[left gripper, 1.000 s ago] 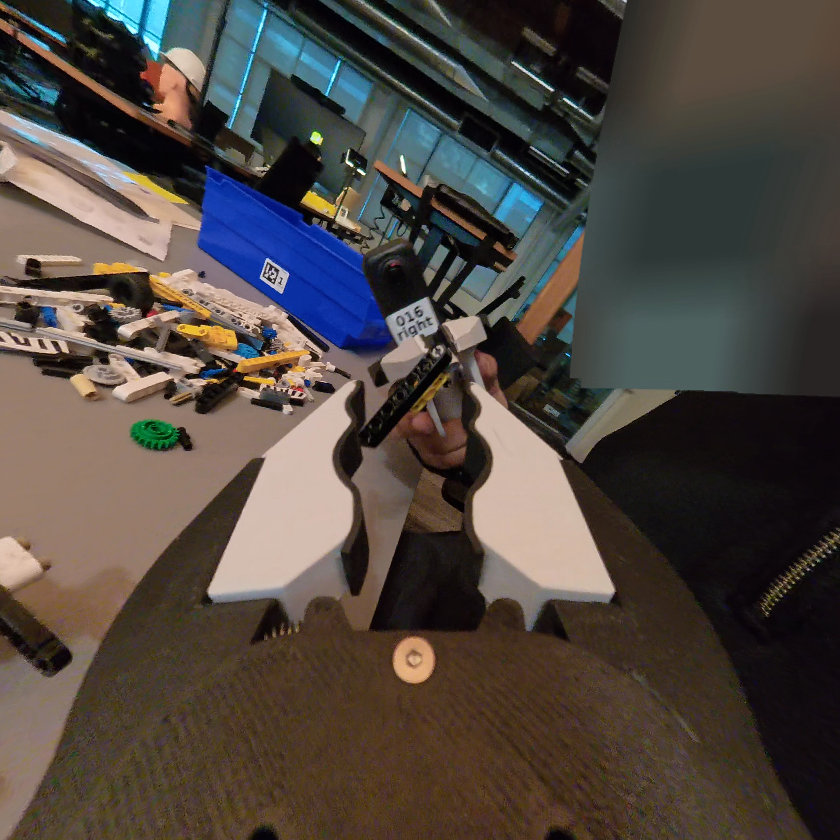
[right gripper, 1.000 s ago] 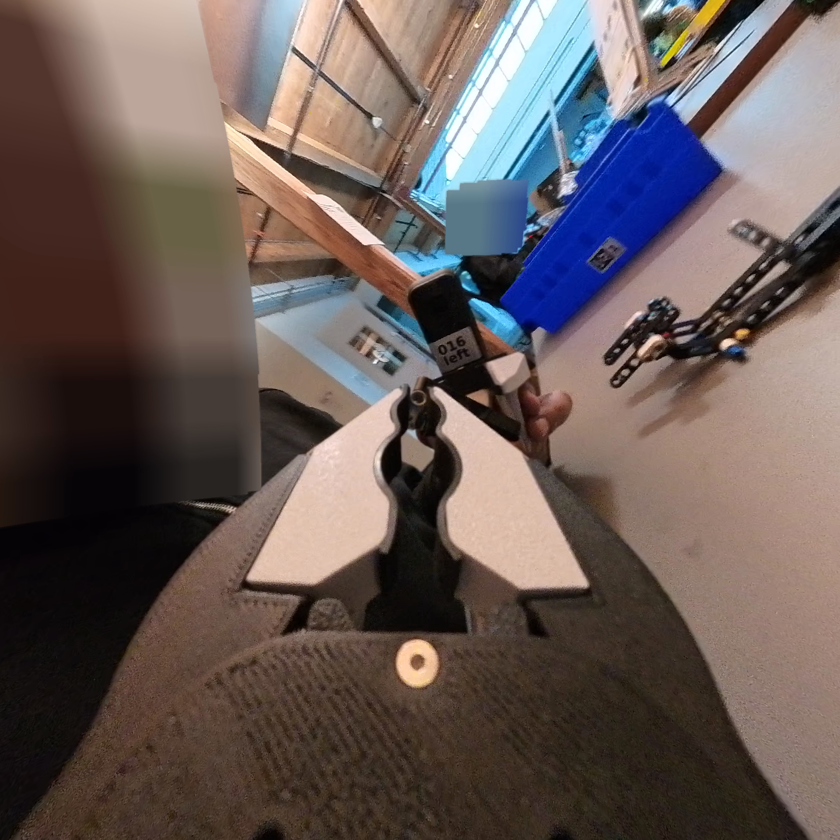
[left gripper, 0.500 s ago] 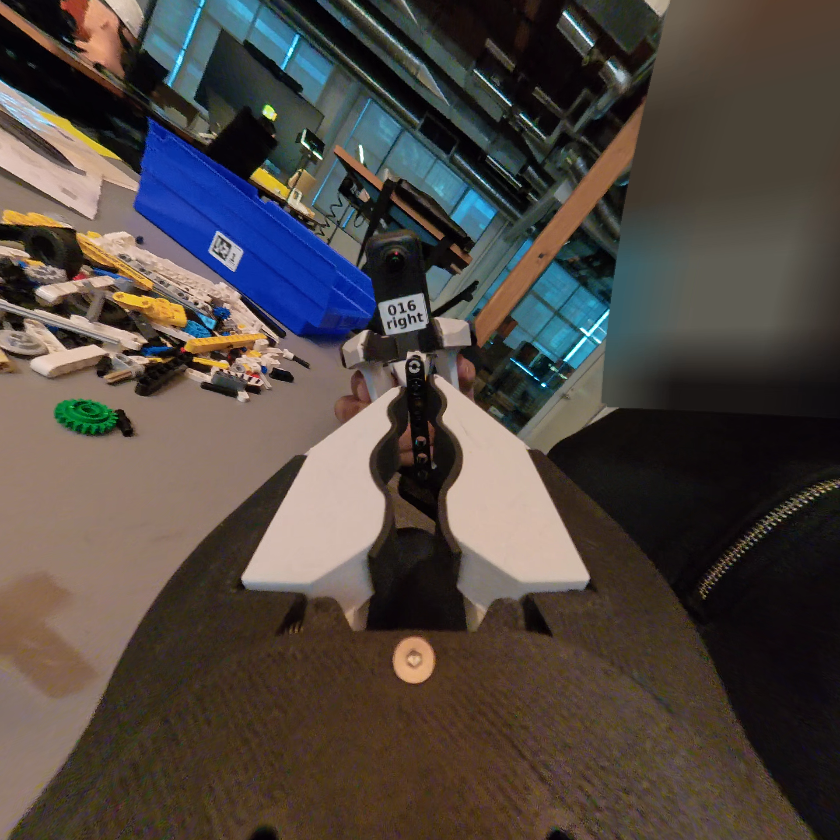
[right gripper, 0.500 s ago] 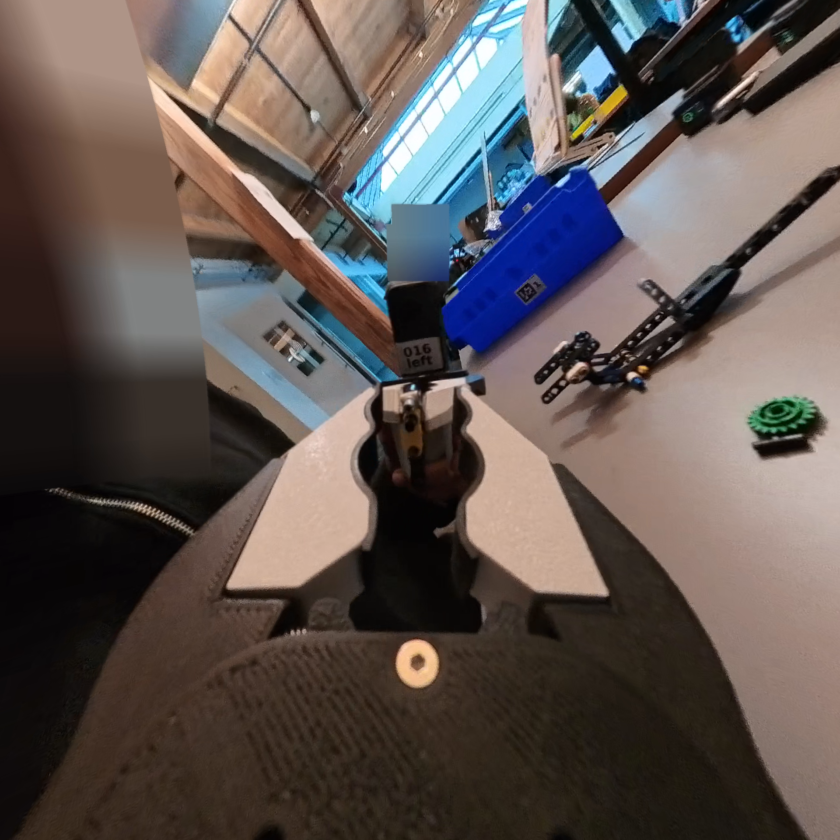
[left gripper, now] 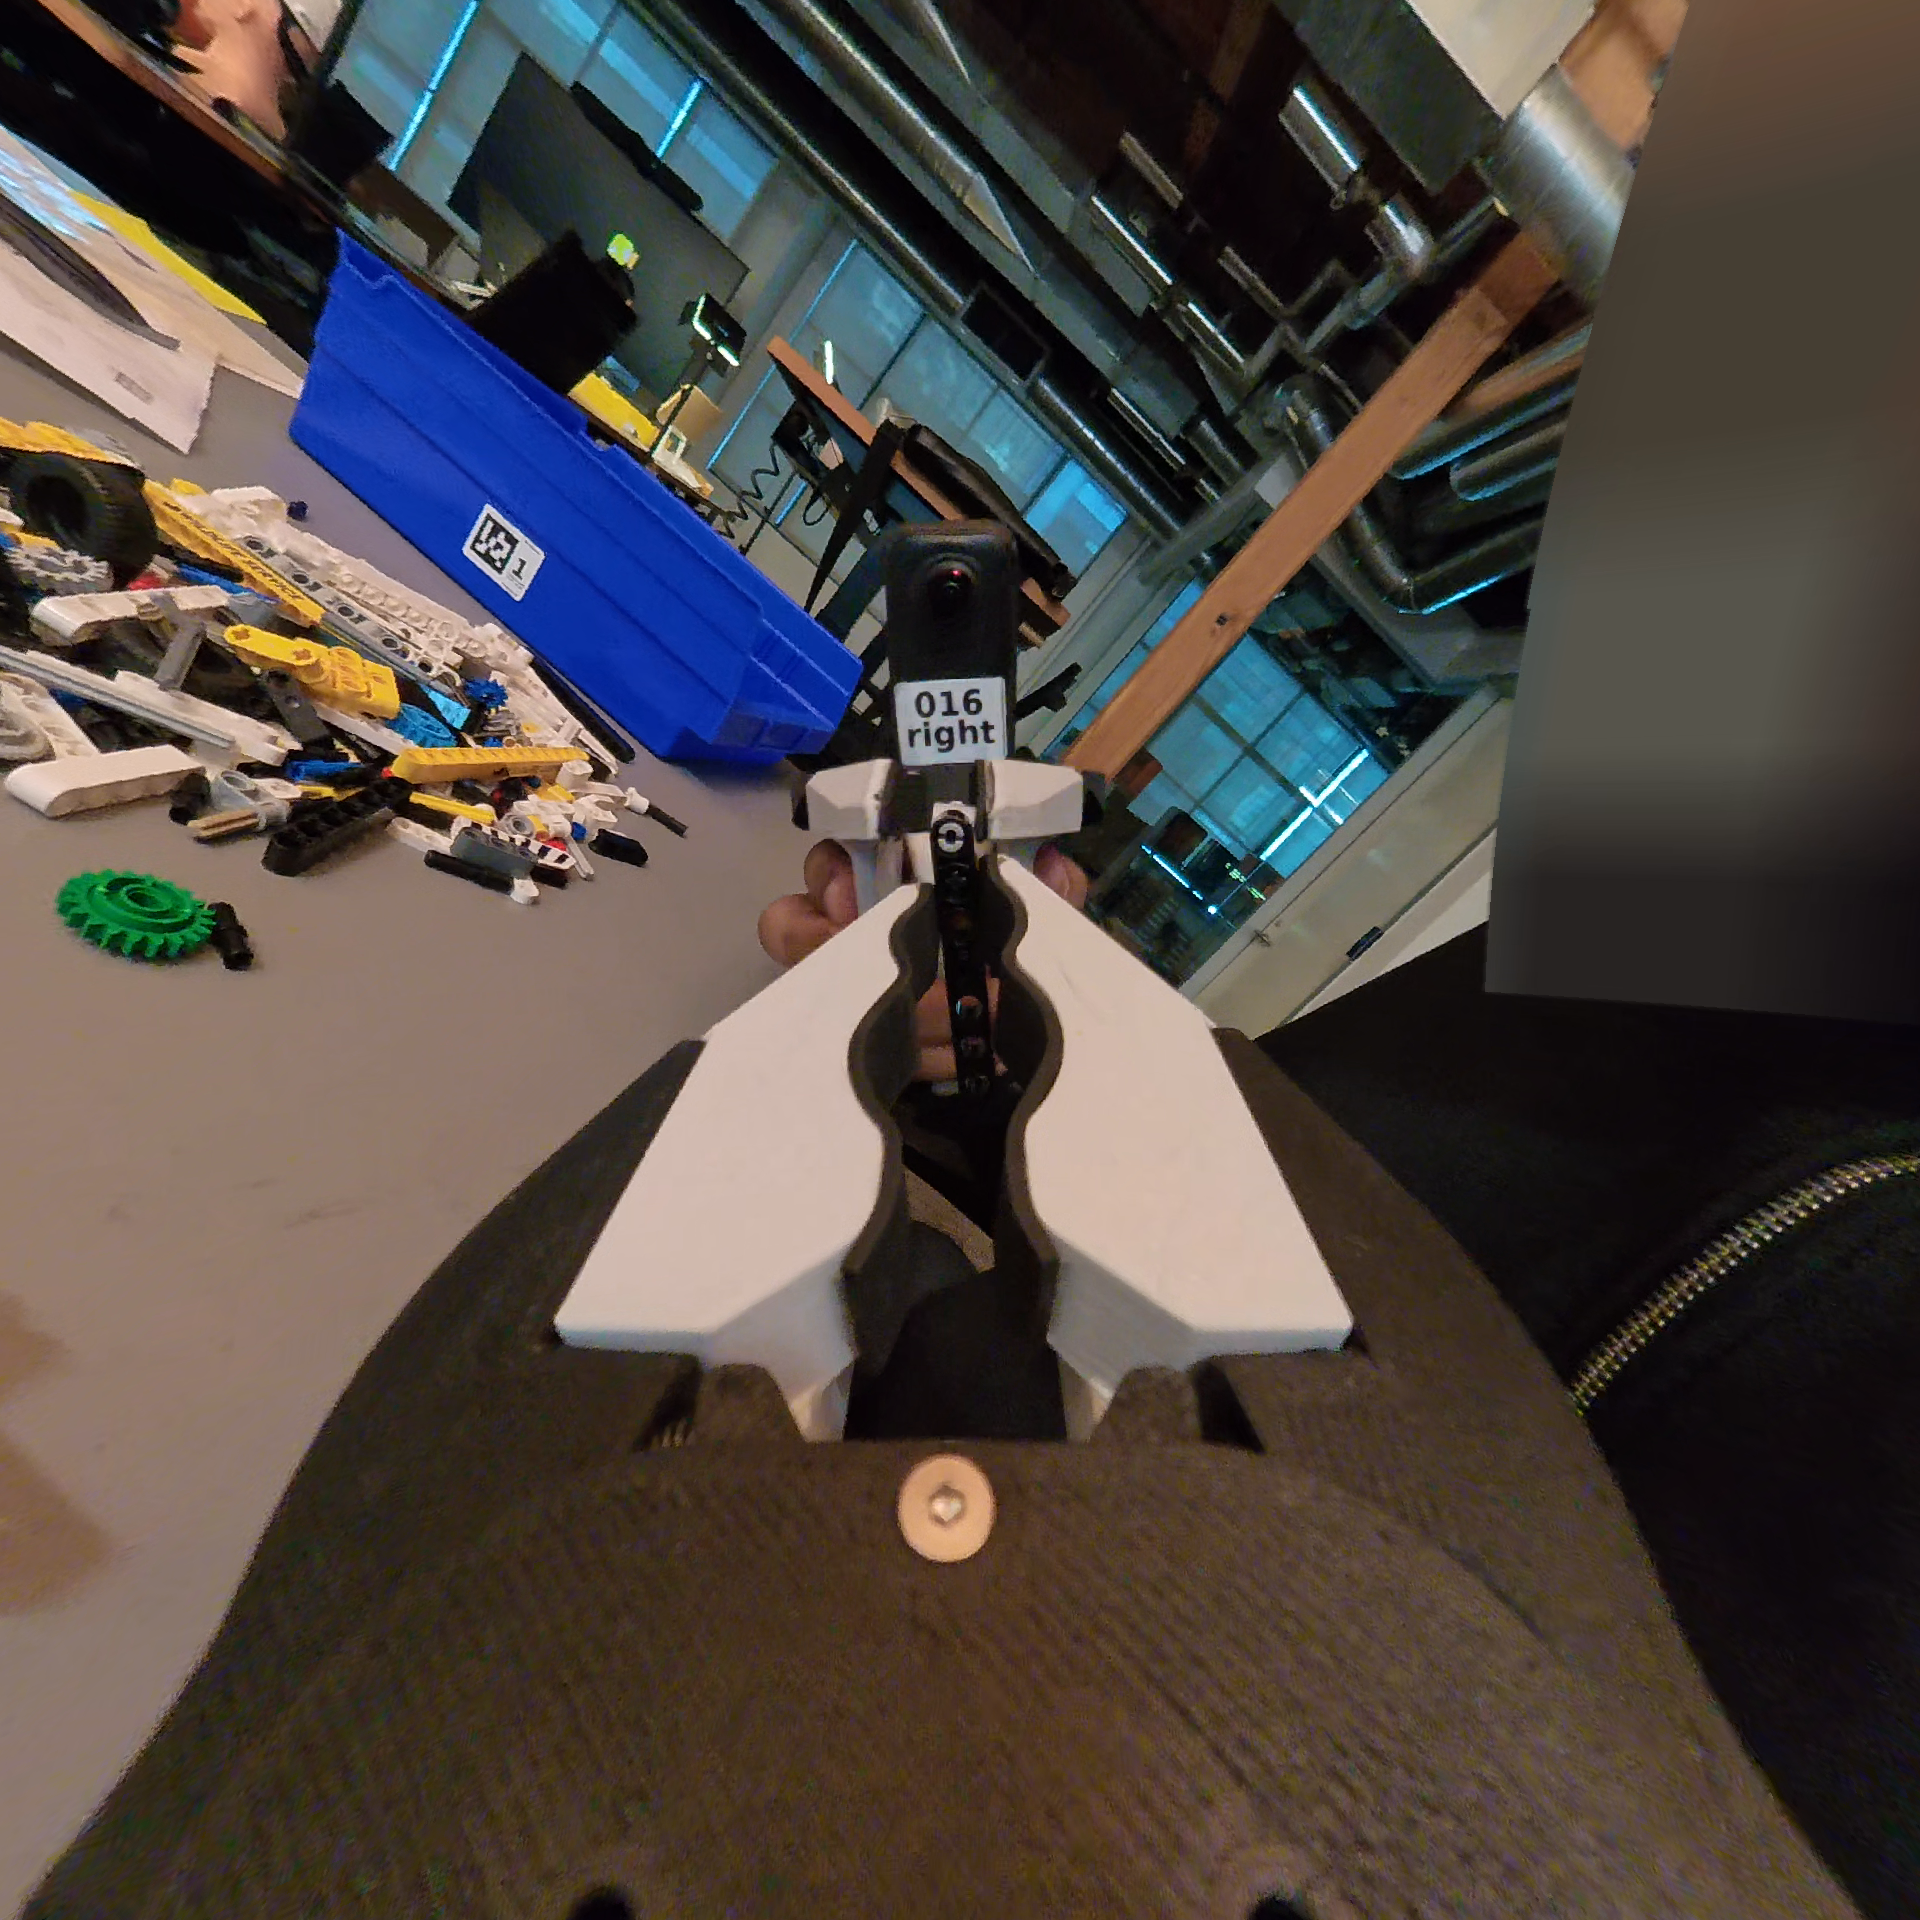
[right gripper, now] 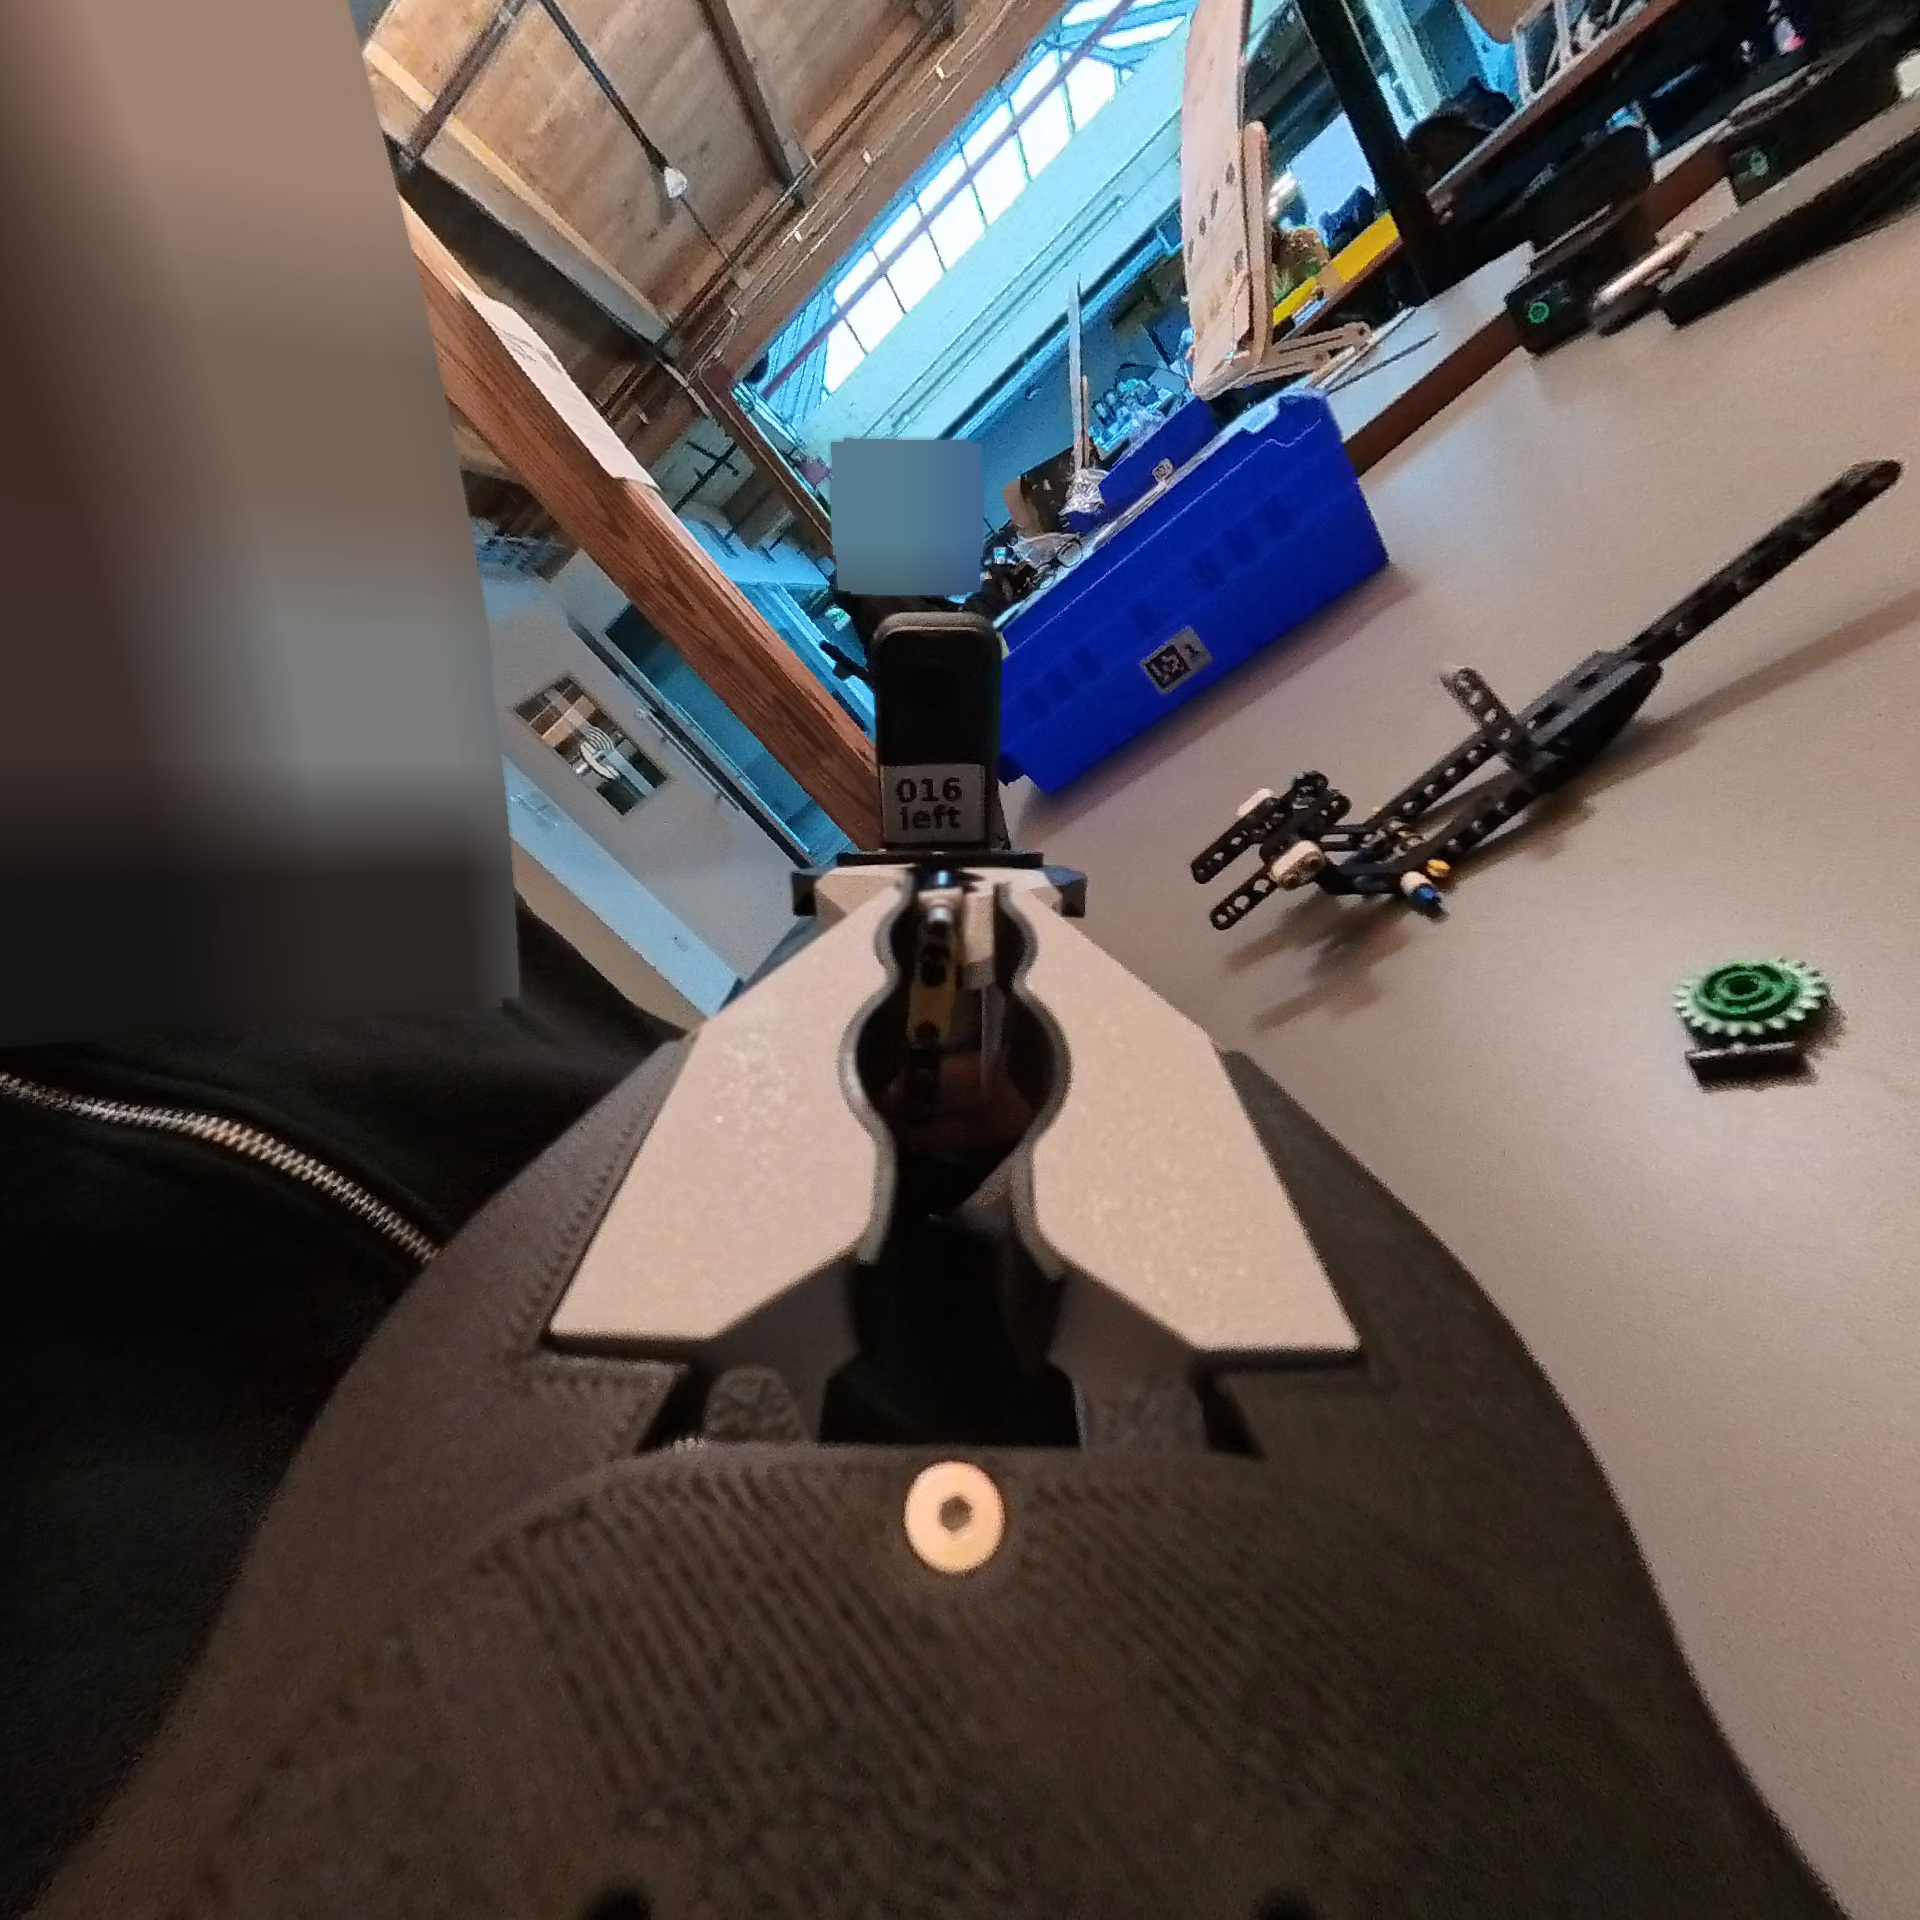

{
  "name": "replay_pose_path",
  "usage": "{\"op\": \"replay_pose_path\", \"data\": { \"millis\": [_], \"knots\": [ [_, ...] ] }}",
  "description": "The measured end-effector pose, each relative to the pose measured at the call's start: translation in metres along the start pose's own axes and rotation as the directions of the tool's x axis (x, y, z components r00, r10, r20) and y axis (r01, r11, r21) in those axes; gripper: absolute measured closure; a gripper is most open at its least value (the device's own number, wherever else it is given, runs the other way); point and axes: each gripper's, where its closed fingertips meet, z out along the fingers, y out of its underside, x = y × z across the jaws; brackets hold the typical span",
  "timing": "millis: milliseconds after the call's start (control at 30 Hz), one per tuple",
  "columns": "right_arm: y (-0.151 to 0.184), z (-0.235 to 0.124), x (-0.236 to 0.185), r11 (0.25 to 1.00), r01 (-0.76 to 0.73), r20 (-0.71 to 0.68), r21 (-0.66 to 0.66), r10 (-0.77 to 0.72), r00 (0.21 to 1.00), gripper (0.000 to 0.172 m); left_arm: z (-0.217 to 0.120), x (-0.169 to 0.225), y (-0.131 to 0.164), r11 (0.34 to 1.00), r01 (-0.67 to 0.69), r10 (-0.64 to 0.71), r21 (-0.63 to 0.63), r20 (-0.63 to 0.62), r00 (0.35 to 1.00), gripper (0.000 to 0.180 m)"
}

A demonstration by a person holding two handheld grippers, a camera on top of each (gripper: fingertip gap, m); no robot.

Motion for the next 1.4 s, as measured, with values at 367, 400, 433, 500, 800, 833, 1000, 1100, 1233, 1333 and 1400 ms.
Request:
{"op": "replay_pose_path", "data": {
  "millis": [367,400,433,500,800,833,1000,1100,1233,1333,1400],
  "knots": [
    [-0.009,0.002,0.000,0.999,0.013,-0.050,0.033,-0.012,0.999,0.168,-0.003,-0.002,-0.018,0.982,0.026,-0.036,0.188,0.049,0.998,0.176],
    [-0.009,0.002,0.002,0.999,0.015,-0.061,0.029,-0.013,0.998,0.168,-0.004,-0.004,-0.018,0.981,0.033,-0.044,0.190,0.056,0.997,0.176],
    [-0.008,0.002,0.004,1.000,0.012,-0.069,0.027,-0.010,0.998,0.168,-0.004,-0.006,-0.017,0.982,0.038,-0.051,0.186,0.064,0.997,0.175],
    [-0.007,0.002,0.005,0.999,0.000,-0.076,0.035,0.002,0.997,0.168,-0.005,-0.007,-0.018,0.980,0.046,-0.062,0.196,0.075,0.995,0.175],
    [-0.002,-0.001,0.009,0.999,-0.027,-0.101,0.041,0.031,0.994,0.168,-0.005,-0.011,-0.014,0.978,0.111,-0.119,0.176,0.035,0.992,0.175],
    [0.001,-0.002,0.012,0.999,-0.019,-0.122,0.031,0.023,0.992,0.168,-0.004,-0.014,-0.010,0.990,0.073,-0.081,0.120,0.070,0.994,0.174],
    [-0.002,-0.002,0.028,0.998,0.007,-0.237,0.065,0.009,0.971,0.167,-0.015,-0.023,-0.015,0.992,-0.120,0.111,0.035,0.202,0.973,0.156],
    [-0.007,-0.004,0.036,0.997,0.023,-0.292,0.076,0.000,0.956,0.168,-0.013,-0.032,-0.007,0.957,-0.269,0.289,-0.105,0.339,0.895,0.134],
    [-0.001,0.002,0.040,0.996,0.084,-0.369,0.017,-0.072,0.927,0.167,-0.015,-0.049,-0.004,0.824,-0.458,0.566,-0.334,0.495,0.659,0.140],
    [0.002,0.004,0.041,0.990,0.139,-0.420,-0.030,-0.139,0.897,0.167,-0.017,-0.048,-0.004,0.823,-0.451,0.568,-0.346,0.500,0.653,0.155],
    [0.005,0.006,0.042,0.984,0.166,-0.444,-0.065,-0.177,0.878,0.167,-0.018,-0.049,-0.003,0.825,-0.443,0.566,-0.352,0.496,0.659,0.156]
  ]
}}
